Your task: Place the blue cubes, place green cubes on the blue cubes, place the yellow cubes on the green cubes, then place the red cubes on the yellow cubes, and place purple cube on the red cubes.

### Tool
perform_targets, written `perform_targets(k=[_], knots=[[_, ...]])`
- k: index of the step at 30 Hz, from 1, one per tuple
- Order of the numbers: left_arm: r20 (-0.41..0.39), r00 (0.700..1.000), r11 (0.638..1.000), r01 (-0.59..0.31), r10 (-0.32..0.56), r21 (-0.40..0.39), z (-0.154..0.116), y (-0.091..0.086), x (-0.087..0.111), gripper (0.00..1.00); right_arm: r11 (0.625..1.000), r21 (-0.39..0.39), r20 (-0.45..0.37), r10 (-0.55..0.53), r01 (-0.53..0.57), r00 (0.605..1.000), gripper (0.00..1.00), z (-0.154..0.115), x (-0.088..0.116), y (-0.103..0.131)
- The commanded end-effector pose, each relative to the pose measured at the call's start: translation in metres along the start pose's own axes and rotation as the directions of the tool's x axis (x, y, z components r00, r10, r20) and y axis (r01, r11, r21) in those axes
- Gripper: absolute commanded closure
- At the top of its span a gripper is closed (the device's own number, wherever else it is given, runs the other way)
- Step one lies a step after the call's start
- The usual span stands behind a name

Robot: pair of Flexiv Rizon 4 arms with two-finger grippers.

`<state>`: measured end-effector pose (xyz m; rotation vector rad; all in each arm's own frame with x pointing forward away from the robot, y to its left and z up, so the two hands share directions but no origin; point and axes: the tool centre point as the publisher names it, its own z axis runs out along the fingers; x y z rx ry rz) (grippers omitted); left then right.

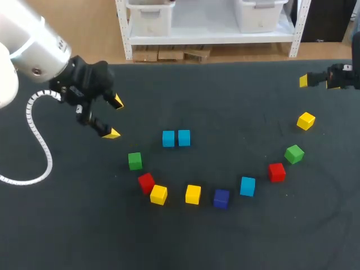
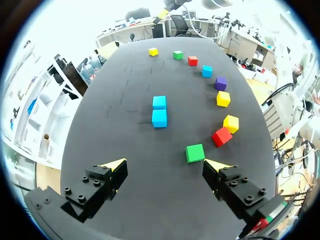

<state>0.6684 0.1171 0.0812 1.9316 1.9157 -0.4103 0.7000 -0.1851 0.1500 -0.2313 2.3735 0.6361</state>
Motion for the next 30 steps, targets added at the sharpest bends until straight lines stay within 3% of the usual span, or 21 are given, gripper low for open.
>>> perform_targets(k=[1, 11, 15, 18, 21, 24, 26, 30], knots=[[0.004, 1.000, 1.000, -0.003, 0.003, -0.002, -0.001, -0.001, 0.001, 0.00, 1.000, 0.000, 0.000, 0.000, 0.000, 1.000, 0.00, 0.000, 0.000, 0.000], [0.004, 1.000, 1.000, -0.003, 0.003, -0.002, -0.001, -0.001, 0.001, 0.00, 1.000, 0.000, 0.000, 0.000, 0.000, 1.000, 0.00, 0.000, 0.000, 0.000], [0.004, 1.000, 1.000, -0.003, 0.003, -0.002, -0.001, -0.001, 0.001, 0.00, 0.986, 0.005, -0.035, -0.168, 0.168, 0.985, 0.00, 0.003, -0.011, 0.011], [0.004, 1.000, 1.000, -0.003, 0.003, -0.002, -0.001, -0.001, 0.001, 0.00, 0.962, -0.072, -0.066, -0.266, 0.262, 0.962, 0.00, 0.004, -0.016, 0.014], [0.004, 1.000, 1.000, -0.003, 0.003, -0.002, -0.001, -0.001, 0.001, 0.00, 0.911, -0.141, -0.109, -0.404, 0.388, 0.908, 0.00, 0.000, -0.014, 0.015], [0.004, 1.000, 1.000, -0.003, 0.003, -0.002, -0.001, -0.001, 0.001, 0.00, 0.820, -0.241, -0.158, -0.562, 0.520, 0.812, 0.00, -0.008, -0.004, 0.014], [0.004, 1.000, 1.000, -0.003, 0.003, -0.002, -0.001, -0.001, 0.001, 0.00, 0.730, -0.322, -0.191, -0.674, 0.603, 0.714, 0.00, -0.014, 0.005, 0.013], [0.004, 1.000, 1.000, -0.003, 0.003, -0.002, -0.001, -0.001, 0.001, 0.00, 0.483, -0.538, -0.176, -0.866, 0.690, 0.469, 0.00, -0.030, 0.028, 0.011]])
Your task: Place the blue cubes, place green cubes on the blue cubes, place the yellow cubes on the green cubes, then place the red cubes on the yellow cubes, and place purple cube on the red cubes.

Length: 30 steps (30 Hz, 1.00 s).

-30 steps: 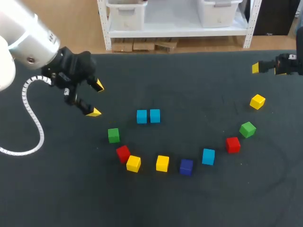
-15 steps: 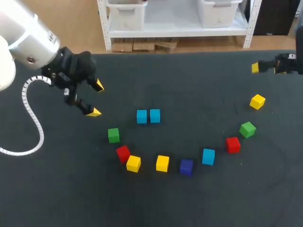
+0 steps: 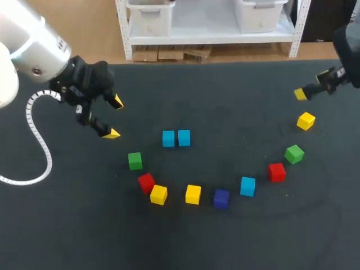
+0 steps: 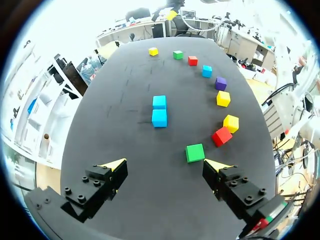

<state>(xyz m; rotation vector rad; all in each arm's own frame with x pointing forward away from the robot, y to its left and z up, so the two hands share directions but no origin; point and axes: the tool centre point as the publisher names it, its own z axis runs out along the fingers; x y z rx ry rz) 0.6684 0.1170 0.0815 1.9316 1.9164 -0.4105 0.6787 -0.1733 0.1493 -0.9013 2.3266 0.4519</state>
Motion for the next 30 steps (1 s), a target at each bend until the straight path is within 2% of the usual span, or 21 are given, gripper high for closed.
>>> perform_targets(k=[1, 2, 4, 5, 9, 30], knots=[[0.004, 1.000, 1.000, -0.003, 0.003, -0.002, -0.001, -0.001, 0.002, 0.00, 0.753, -0.448, -0.110, -0.581, 0.482, 0.806, 0.00, -0.024, 0.022, 0.004], [0.004, 1.000, 1.000, -0.003, 0.003, -0.002, -0.001, -0.001, 0.002, 0.00, 0.697, -0.503, -0.103, -0.635, 0.511, 0.765, 0.00, -0.026, 0.028, 0.007], [0.004, 1.000, 1.000, -0.003, 0.003, -0.002, -0.001, -0.001, 0.002, 0.00, 0.630, -0.568, -0.103, -0.692, 0.529, 0.714, 0.00, -0.029, 0.035, 0.010], [0.004, 1.000, 1.000, -0.003, 0.003, -0.002, -0.001, -0.001, 0.002, 0.00, 0.578, -0.609, -0.091, -0.731, 0.543, 0.677, 0.00, -0.031, 0.039, 0.013], [0.004, 1.000, 1.000, -0.003, 0.003, -0.002, -0.001, -0.001, 0.002, 0.00, 0.507, -0.639, -0.077, -0.791, 0.578, 0.608, 0.00, -0.033, 0.048, 0.022], [0.004, 1.000, 1.000, -0.003, 0.003, -0.002, -0.001, -0.001, 0.002, 0.00, 0.507, -0.639, -0.077, -0.791, 0.578, 0.608, 0.00, -0.033, 0.048, 0.022]])
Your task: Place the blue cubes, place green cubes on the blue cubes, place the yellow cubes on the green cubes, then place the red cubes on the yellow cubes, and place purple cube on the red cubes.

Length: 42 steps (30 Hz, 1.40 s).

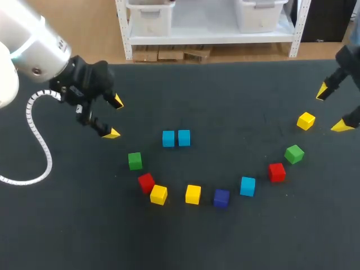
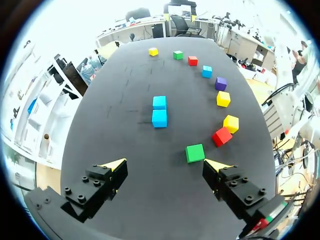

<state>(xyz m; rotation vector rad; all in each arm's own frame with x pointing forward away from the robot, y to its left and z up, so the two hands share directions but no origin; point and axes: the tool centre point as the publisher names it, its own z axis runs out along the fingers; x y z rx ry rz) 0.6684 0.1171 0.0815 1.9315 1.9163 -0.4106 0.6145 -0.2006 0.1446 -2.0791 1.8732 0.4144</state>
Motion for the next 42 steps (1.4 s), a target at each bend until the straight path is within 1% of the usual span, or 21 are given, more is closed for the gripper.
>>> perform_targets(k=[1, 4, 7, 9, 14, 15, 16, 18, 19, 21, 28, 31, 36, 39, 41, 42], knots=[[0.004, 1.000, 1.000, -0.003, 0.003, -0.002, -0.001, -0.001, 0.001, 0.00, 0.967, -0.248, -0.008, -0.057, 0.053, 0.998, 0.00, 0.000, -0.002, -0.007], [0.004, 1.000, 1.000, -0.003, 0.003, -0.002, -0.001, -0.001, 0.001, 0.00, 0.965, -0.230, 0.054, -0.119, 0.129, 0.991, 0.00, 0.003, -0.004, -0.018], [0.004, 1.000, 1.000, -0.003, 0.003, -0.002, -0.001, -0.001, 0.001, 0.00, 0.956, -0.235, 0.050, -0.167, 0.174, 0.985, 0.00, 0.010, -0.015, -0.027], [0.004, 1.000, 1.000, -0.003, 0.003, -0.002, -0.001, -0.001, 0.001, 0.00, 0.959, -0.238, 0.039, -0.150, 0.155, 0.988, 0.00, 0.016, -0.021, -0.030], [0.004, 1.000, 1.000, -0.003, 0.003, -0.002, -0.001, -0.001, 0.001, 0.00, 0.939, -0.270, 0.045, -0.210, 0.214, 0.977, 0.00, 0.037, -0.036, -0.024], [0.004, 1.000, 1.000, -0.003, 0.003, -0.002, -0.001, -0.001, 0.001, 0.00, 0.936, -0.280, 0.030, -0.213, 0.213, 0.977, 0.00, 0.042, -0.039, -0.023], [0.004, 1.000, 1.000, -0.003, 0.003, -0.002, -0.001, -0.001, 0.001, 0.00, 0.926, -0.289, 0.050, -0.238, 0.242, 0.970, 0.00, 0.046, -0.041, -0.022], [0.004, 1.000, 1.000, -0.003, 0.003, -0.002, -0.001, -0.001, 0.001, 0.00, 0.901, -0.307, 0.078, -0.298, 0.307, 0.952, 0.00, 0.053, -0.046, -0.018], [0.004, 1.000, 1.000, -0.003, 0.003, -0.002, -0.001, -0.001, 0.001, 0.00, 0.872, -0.319, 0.099, -0.359, 0.372, 0.928, 0.00, 0.056, -0.049, -0.016], [0.004, 1.000, 1.000, -0.003, 0.003, -0.002, -0.001, -0.001, 0.001, 0.00, 0.841, -0.353, 0.080, -0.410, 0.411, 0.908, 0.00, 0.062, -0.054, -0.013], [0.004, 1.000, 1.000, -0.003, 0.003, -0.002, -0.001, -0.001, 0.001, 0.00, 0.745, -0.408, 0.087, -0.545, 0.529, 0.834, 0.00, 0.078, -0.068, -0.003], [0.004, 1.000, 1.000, -0.003, 0.003, -0.002, -0.001, -0.001, 0.001, 0.00, 0.693, -0.419, 0.107, -0.604, 0.586, 0.790, 0.00, 0.084, -0.074, 0.003], [0.004, 1.000, 1.000, -0.003, 0.003, -0.002, -0.001, -0.001, 0.001, 0.00, 0.593, -0.434, 0.148, -0.696, 0.678, 0.703, 0.00, 0.095, -0.081, 0.013], [0.004, 1.000, 1.000, -0.003, 0.003, -0.002, -0.001, -0.001, 0.001, 0.00, 0.565, -0.436, 0.154, -0.721, 0.701, 0.676, 0.00, 0.101, -0.084, 0.015], [0.004, 1.000, 1.000, -0.003, 0.003, -0.002, -0.001, -0.001, 0.001, 0.00, 0.559, -0.432, 0.153, -0.728, 0.708, 0.668, 0.00, 0.104, -0.086, 0.017], [0.004, 1.000, 1.000, -0.003, 0.003, -0.002, -0.001, -0.001, 0.001, 0.00, 0.551, -0.422, 0.166, -0.734, 0.720, 0.659, 0.00, 0.105, -0.087, 0.018]])
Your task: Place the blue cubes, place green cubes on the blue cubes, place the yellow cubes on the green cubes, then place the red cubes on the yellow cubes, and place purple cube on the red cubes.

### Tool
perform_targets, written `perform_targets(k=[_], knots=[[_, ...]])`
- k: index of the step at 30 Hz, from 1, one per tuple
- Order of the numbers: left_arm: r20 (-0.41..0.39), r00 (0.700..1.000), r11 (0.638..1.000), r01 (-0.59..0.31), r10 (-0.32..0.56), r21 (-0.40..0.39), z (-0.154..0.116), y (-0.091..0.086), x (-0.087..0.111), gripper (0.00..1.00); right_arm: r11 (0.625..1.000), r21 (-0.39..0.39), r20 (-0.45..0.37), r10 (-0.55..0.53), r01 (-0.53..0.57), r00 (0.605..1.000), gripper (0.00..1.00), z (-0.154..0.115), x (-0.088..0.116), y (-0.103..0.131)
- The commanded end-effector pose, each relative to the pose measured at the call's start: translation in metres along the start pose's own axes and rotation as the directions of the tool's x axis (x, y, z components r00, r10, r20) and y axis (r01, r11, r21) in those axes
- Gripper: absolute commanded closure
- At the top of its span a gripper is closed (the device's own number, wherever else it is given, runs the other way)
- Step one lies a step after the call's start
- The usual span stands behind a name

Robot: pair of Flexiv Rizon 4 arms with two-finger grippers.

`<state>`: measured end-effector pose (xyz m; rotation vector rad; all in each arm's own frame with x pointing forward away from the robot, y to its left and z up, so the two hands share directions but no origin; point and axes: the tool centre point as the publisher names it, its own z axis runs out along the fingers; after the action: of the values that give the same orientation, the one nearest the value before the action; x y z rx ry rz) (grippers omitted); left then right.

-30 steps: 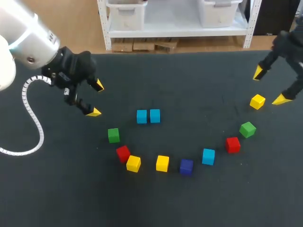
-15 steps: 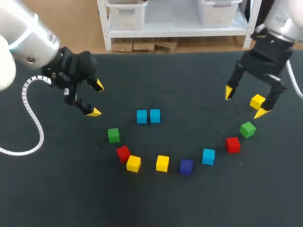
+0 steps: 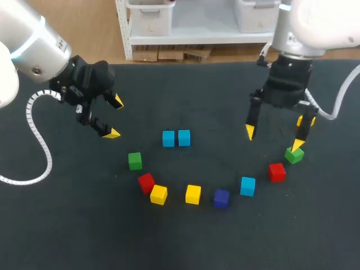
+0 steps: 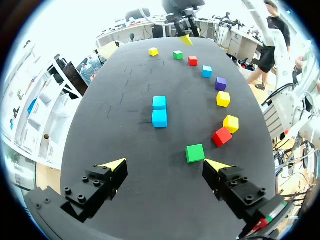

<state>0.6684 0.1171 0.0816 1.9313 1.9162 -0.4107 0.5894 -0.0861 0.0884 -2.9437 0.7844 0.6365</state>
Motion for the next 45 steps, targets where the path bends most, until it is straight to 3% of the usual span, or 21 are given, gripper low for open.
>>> perform_targets(k=[1, 8, 20, 29, 39, 42, 43, 44, 45], knots=[[0.004, 1.000, 1.000, -0.003, 0.003, -0.002, 0.000, -0.001, 0.001, 0.00, 1.000, 0.007, -0.006, -0.028, 0.028, 1.000, 0.00, 0.007, -0.005, -0.006], [0.004, 1.000, 1.000, -0.003, 0.003, -0.002, 0.000, -0.001, 0.001, 0.00, 0.995, 0.014, -0.013, -0.101, 0.101, 0.995, 0.00, 0.033, -0.016, -0.009], [0.004, 1.000, 1.000, -0.003, 0.003, -0.002, 0.000, -0.001, 0.001, 0.00, 0.966, 0.018, 0.018, -0.257, 0.256, 0.966, 0.00, 0.064, -0.014, -0.016], [0.004, 1.000, 1.000, -0.003, 0.003, -0.002, 0.000, -0.001, 0.001, 0.00, 0.954, -0.015, 0.037, -0.299, 0.300, 0.953, 0.00, 0.084, -0.024, -0.022], [0.004, 1.000, 1.000, -0.003, 0.003, -0.002, 0.000, -0.001, 0.001, 0.00, 0.953, -0.019, 0.050, -0.302, 0.304, 0.952, 0.00, 0.097, -0.019, -0.028], [0.004, 1.000, 1.000, -0.003, 0.003, -0.002, 0.000, -0.001, 0.001, 0.00, 0.953, -0.019, 0.052, -0.302, 0.303, 0.952, 0.26, 0.099, -0.019, -0.028], [0.004, 1.000, 1.000, -0.003, 0.003, -0.002, 0.000, -0.001, 0.001, 0.00, 0.953, -0.017, 0.054, -0.302, 0.303, 0.952, 0.42, 0.099, -0.019, -0.028], [0.004, 1.000, 1.000, -0.003, 0.003, -0.002, 0.000, -0.001, 0.001, 0.00, 0.953, -0.015, 0.054, -0.302, 0.303, 0.952, 0.47, 0.100, -0.019, -0.028], [0.004, 1.000, 1.000, -0.003, 0.003, -0.002, 0.000, -0.001, 0.001, 0.00, 0.953, -0.013, 0.056, -0.300, 0.301, 0.952, 0.42, 0.102, -0.019, -0.028]])
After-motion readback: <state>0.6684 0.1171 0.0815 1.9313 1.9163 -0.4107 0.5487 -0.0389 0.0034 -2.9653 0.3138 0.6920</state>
